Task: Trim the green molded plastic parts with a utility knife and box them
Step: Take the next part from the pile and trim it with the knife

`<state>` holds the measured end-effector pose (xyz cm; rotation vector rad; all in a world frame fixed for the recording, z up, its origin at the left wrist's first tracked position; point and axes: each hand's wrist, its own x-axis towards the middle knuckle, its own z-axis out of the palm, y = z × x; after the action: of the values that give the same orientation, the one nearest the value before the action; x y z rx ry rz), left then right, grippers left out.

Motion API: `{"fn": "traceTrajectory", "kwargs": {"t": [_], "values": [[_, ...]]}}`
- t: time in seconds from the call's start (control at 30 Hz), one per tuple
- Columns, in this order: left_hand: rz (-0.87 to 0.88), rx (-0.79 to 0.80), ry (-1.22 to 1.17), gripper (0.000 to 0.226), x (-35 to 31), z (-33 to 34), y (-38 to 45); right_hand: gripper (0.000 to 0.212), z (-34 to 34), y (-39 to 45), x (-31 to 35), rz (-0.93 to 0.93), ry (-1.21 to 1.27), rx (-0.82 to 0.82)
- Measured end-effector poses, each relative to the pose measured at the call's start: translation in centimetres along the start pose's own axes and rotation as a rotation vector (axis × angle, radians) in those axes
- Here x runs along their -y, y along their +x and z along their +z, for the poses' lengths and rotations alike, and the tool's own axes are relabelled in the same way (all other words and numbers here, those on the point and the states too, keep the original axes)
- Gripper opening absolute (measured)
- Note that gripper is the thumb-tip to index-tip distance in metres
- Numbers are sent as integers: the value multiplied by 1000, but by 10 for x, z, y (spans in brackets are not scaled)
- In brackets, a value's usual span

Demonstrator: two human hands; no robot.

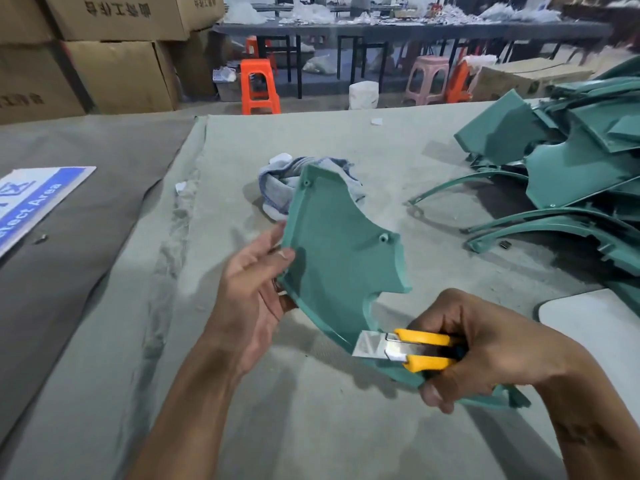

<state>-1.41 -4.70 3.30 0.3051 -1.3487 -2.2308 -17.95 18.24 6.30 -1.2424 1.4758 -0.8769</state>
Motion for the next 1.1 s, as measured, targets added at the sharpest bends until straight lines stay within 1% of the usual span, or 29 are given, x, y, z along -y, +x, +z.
{"fn": "traceTrajectory", "kwargs": {"t": [0.07,0.1,0.13,0.17,0.2,0.23,0.27,0.33,0.37,0.4,0.43,0.47,0.5,0.53,0.57,0.6,0.67,0.7,0.77,0.8,0.87,0.9,0.97,1.03,1.1], "values": [[-38,-11,176,31,2,1,-1,17,-6,-7,-2,14,-16,-23],[-41,-22,216,29,3,1,-2,16,-9,-10,-4,17,-27,-75],[-38,-35,216,30,3,0,-2,18,-12,-12,-6,21,-43,-161],[-32,-50,184,34,4,0,-2,25,-15,-13,-9,25,-72,-286],[-21,-70,142,36,4,0,-2,29,-16,-12,-12,17,-112,-451],[-4,-87,102,38,5,1,-1,27,-17,-10,-15,-22,-175,-656],[19,-99,76,40,4,1,-1,23,-17,-6,-19,-69,-268,-897],[84,-121,40,41,4,0,0,24,-18,2,-26,-149,-515,-1376],[121,-129,24,42,3,-1,1,24,-17,4,-26,-189,-599,-1567],[161,-137,16,42,3,-1,1,22,-17,5,-26,-217,-615,-1721],[203,-148,19,41,3,-2,2,21,-18,4,-26,-249,-566,-1837],[243,-159,31,40,3,-2,1,20,-18,4,-26,-296,-481,-1905],[274,-170,40,39,4,-2,2,19,-18,5,-25,-368,-354,-1890],[295,-184,39,38,4,-2,2,17,-16,8,-23,-442,-193,-1790],[310,-197,32,38,5,-1,2,14,-12,11,-22,-480,-52,-1639],[323,-206,22,38,6,0,2,15,-9,16,-21,-482,14,-1489],[339,-214,24,40,7,4,3,19,0,26,-20,-420,-28,-1260],[347,-220,39,40,9,5,4,17,3,31,-20,-383,-73,-1195],[372,-242,71,39,12,8,4,10,6,36,-21,-303,-217,-1168],[383,-256,88,40,13,10,4,10,6,37,-21,-272,-264,-1169],[402,-266,113,47,16,14,4,16,8,36,-22,-260,-217,-1124],[415,-262,111,45,18,15,4,20,10,38,-22,-260,-135,-1090],[424,-210,87,32,22,18,3,22,18,46,-19,-229,130,-1048],[410,-113,62,24,25,22,1,20,26,58,-15,-190,442,-1031],[380,3,74,12,28,22,-1,13,28,64,-15,-203,647,-1037]]}}
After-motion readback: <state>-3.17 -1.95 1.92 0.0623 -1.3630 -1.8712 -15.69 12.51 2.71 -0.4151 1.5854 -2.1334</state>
